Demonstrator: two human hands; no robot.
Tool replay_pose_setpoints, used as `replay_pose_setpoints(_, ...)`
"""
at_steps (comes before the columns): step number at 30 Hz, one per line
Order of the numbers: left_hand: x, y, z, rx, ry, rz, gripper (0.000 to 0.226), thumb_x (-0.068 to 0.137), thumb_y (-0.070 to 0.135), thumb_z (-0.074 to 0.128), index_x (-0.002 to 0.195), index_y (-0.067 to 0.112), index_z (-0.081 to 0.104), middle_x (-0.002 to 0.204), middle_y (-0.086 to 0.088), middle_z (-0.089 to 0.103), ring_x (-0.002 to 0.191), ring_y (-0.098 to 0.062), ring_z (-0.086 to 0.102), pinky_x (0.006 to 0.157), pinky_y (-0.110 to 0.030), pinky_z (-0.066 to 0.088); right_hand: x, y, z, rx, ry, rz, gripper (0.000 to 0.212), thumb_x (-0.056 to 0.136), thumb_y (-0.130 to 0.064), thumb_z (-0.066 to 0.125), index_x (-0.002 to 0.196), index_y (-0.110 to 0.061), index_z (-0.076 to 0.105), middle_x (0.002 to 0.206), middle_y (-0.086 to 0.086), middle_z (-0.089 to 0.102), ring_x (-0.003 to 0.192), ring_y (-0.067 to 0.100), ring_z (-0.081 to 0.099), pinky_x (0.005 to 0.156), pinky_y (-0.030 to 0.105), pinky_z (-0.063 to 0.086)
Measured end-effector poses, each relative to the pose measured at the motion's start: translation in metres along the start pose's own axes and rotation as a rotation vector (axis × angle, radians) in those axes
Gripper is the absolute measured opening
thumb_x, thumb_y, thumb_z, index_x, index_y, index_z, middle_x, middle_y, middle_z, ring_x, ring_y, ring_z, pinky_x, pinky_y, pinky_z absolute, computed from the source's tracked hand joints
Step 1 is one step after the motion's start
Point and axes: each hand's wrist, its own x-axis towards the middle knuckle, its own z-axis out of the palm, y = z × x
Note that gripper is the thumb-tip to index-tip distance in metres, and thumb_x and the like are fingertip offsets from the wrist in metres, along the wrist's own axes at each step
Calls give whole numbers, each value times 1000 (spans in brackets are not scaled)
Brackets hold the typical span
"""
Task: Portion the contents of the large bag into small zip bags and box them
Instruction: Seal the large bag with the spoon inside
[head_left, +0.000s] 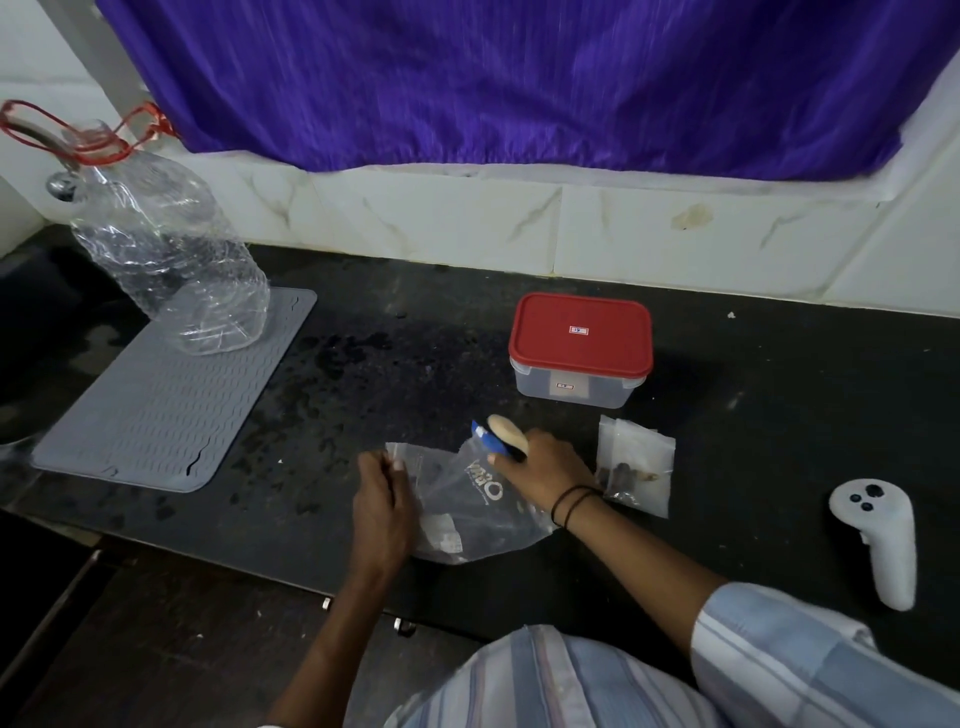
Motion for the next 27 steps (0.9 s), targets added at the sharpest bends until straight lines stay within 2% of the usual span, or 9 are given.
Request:
replay_pose_setpoints(3,-4,3,-1,-31,50,71,15,106,24,40,98,13,43,79,-1,60,61,-5,54,54,-22,43,10,6,6,290,-75,122,27,86,-39,64,94,-14,63,87,6,68,80,24,67,72,38,57)
replay_pose_setpoints(8,0,-10,-3,-22,196,-41,18,107,29,38,99,14,44,75,-5,59,63,-21,56,60,-42,47,10,7,10,274,19,45,31,98,-31,50,114,-7,62,104,12,68,95,28,65,76,34,49)
replay_pose_setpoints(14,-2,-11,-6,-203,167,-9,15,108,25,40,100,14,46,69,3,50,54,-6,44,54,-32,41,-1,-4,10,592,-199,114,34,99,-38,47,116,-11,60,76,3,59,60,11,52,54,25,42)
replay_pose_setpoints(17,-3,-8,-6,-321,159,7,12,108,19,39,101,12,46,71,0,45,54,-2,40,50,-24,41,-2,0,11,632,-215,47,39,92,-52,55,115,-20,61,76,-2,60,68,8,55,64,25,44)
replay_pose_setpoints(19,-5,-3,-6,-350,174,32,11,108,15,37,102,10,45,74,0,45,56,1,40,51,-18,41,0,3,9,794,-366,23,39,82,-57,65,114,-34,62,92,-2,72,89,8,66,85,27,50)
replay_pose_setpoints(20,-6,-2,-6,-355,179,42,11,108,14,37,103,10,45,76,1,46,58,2,41,53,-16,41,1,4,9,858,-464,43,38,81,-52,69,114,-32,65,102,2,74,100,14,68,95,32,51)
replay_pose_setpoints(22,-7,1,-6,-372,189,49,11,108,13,36,104,9,45,79,3,47,61,4,44,56,-15,43,-1,4,4,844,-598,78,37,84,-38,73,113,-15,70,107,9,74,103,22,69,98,38,51)
replay_pose_setpoints(25,-5,2,-7,-372,178,43,12,108,13,37,102,8,46,77,4,48,59,5,46,55,-13,42,-2,4,2,812,-502,79,36,85,-33,73,110,-8,71,99,9,75,95,20,72,91,35,56)
replay_pose_setpoints(27,-2,-4,-9,-300,163,5,15,107,22,41,101,10,49,77,3,52,60,4,50,59,-17,45,-1,1,0,791,-199,-22,26,87,-33,69,104,-13,71,83,0,74,78,11,72,76,27,58)
